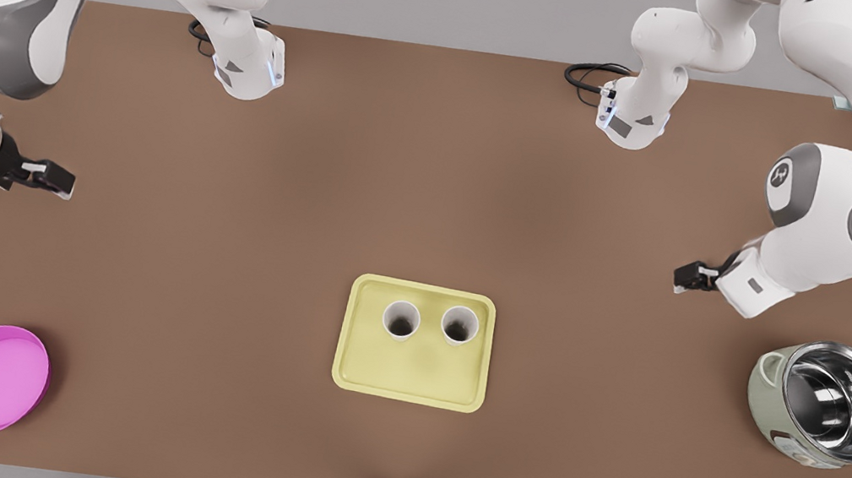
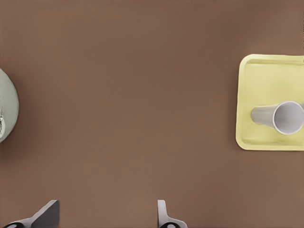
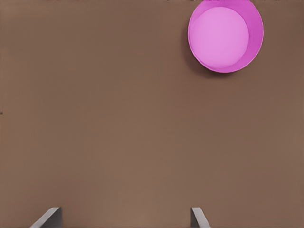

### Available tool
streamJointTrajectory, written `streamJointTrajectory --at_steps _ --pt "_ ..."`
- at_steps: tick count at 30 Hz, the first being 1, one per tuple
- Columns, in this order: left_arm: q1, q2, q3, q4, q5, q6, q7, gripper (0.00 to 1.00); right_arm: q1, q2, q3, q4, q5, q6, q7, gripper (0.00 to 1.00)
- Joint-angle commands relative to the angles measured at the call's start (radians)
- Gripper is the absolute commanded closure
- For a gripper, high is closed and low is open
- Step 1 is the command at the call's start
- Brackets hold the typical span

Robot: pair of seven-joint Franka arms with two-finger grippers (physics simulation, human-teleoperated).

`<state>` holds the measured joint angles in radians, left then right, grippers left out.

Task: Use the left arm to pick up the white IKEA cup from the tray and place it on the middle-left position; use the right arm to pick up the white IKEA cup from the tray and place it on the middle-right position

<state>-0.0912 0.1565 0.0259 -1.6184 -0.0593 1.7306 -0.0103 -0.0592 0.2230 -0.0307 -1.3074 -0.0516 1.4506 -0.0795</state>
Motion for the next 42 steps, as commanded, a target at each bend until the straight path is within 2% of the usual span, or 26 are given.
streamJointTrajectory --at_steps 1,4,6,8,11,16,25,36,42 --pt "-0.002 -0.002 -0.001 -0.001 0.015 0.098 -0.008 0.0 0.002 0.006 0.002 0.0 -0.001 0.045 -0.066 0.0" --pt "-0.012 -0.006 -0.006 -0.003 0.024 0.078 -0.016 0.0 0.013 0.007 0.012 -0.001 0.004 0.039 -0.066 0.0" --pt "-0.007 0.006 -0.004 -0.006 0.015 0.076 -0.004 0.0 0.147 0.13 0.032 -0.003 0.019 0.056 0.029 0.0" --pt "-0.018 0.014 -0.007 -0.005 -0.013 0.076 -0.004 0.0 0.297 0.262 0.032 -0.003 0.019 0.212 0.19 0.0" --pt "-0.008 0.009 0.002 -0.001 -0.013 0.075 0.0 0.0 0.403 0.418 0.038 -0.003 0.022 0.473 0.326 0.0" --pt "-0.024 0.011 -0.006 -0.014 0.003 0.033 -0.014 0.0 0.47 0.489 0.057 0.0 0.022 0.717 0.658 0.0" --pt "-0.03 0.012 -0.007 -0.018 0.026 0.032 -0.013 0.0 0.539 0.59 0.132 0.103 0.022 0.846 0.845 0.0" --pt "-0.042 0.011 -0.007 -0.051 0.065 0.032 -0.01 0.0 0.588 0.624 0.152 0.083 0.022 0.841 0.845 0.0" --pt "-0.045 0.006 -0.007 -0.043 0.067 0.033 -0.013 0.0 0.585 0.622 0.153 0.002 0.018 0.832 0.831 0.0"
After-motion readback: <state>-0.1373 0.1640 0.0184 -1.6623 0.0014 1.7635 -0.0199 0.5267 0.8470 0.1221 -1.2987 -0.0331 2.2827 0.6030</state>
